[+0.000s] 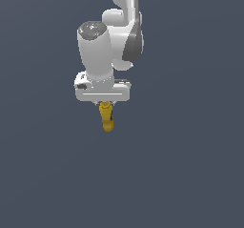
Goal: Pick up the object and move it to a goal position.
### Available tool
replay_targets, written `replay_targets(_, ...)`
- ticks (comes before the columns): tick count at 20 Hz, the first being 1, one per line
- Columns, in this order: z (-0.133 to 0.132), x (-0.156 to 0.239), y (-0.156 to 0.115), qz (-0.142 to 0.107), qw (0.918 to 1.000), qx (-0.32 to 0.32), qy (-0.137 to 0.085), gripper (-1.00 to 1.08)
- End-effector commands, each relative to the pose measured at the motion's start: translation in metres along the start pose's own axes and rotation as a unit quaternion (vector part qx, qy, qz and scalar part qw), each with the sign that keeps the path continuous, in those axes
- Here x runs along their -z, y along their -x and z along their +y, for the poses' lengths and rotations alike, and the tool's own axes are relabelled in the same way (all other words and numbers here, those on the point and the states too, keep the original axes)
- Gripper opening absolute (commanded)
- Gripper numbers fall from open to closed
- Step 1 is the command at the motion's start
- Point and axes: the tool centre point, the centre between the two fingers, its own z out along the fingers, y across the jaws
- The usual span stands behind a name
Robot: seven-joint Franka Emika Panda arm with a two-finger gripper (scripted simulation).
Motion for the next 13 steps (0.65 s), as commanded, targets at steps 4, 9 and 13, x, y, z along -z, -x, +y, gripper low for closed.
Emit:
replay_targets(4,0.042,0.020,-0.013,0.004,1.0000,0.000,0.000,-1.00)
replay_targets(9,0.059,0.027,-0.019,0.004,1.0000,0.000,0.001,-1.00)
replay_targets(13,0.063,0.029,-0.021,0.004,1.0000,0.000,0.001,-1.00)
